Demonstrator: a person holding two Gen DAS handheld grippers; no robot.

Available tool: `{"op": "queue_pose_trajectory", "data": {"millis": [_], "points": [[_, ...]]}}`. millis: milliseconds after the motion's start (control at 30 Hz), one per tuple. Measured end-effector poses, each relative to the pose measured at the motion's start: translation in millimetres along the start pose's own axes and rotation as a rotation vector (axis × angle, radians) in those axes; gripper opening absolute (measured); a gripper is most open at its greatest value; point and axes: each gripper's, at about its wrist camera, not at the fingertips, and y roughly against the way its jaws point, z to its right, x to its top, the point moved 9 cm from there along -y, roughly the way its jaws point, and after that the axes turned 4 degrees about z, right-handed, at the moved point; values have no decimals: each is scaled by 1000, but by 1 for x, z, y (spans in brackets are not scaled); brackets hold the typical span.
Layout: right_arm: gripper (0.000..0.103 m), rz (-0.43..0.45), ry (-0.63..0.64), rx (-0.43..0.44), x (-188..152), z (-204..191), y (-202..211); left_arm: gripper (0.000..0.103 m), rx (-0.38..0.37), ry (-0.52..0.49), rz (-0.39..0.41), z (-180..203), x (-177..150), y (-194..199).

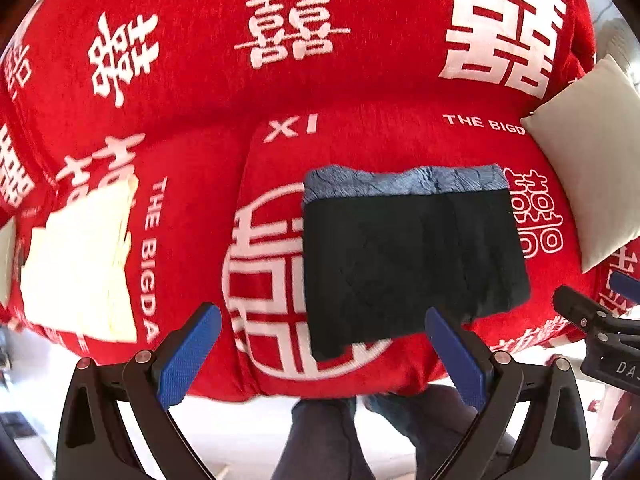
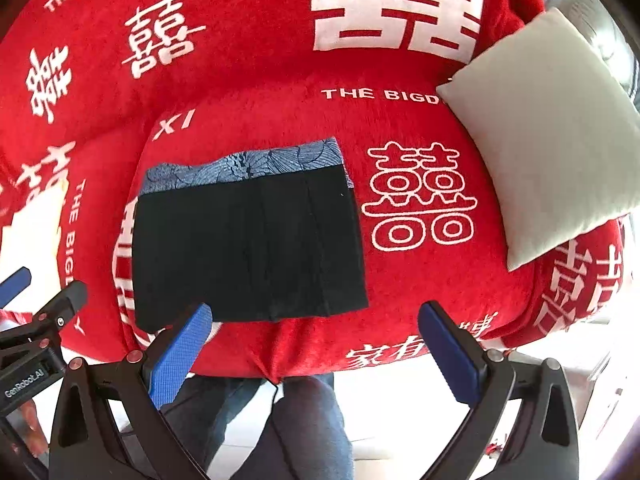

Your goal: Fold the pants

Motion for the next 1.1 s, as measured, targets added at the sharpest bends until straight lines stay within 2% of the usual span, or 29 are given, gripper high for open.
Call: {"op": "queue_pose_trajectory", "data": {"millis": [233,533,1100], "points": [[103,-13,28,55,-3,9,2,102,23,8,-18,20,-14,11],[103,-9,44,92,-9,15,9,102,54,25,-20,27,-21,21],[103,4,69,97,-17,19,20,102,84,6,-14,36,-23,31]]}}
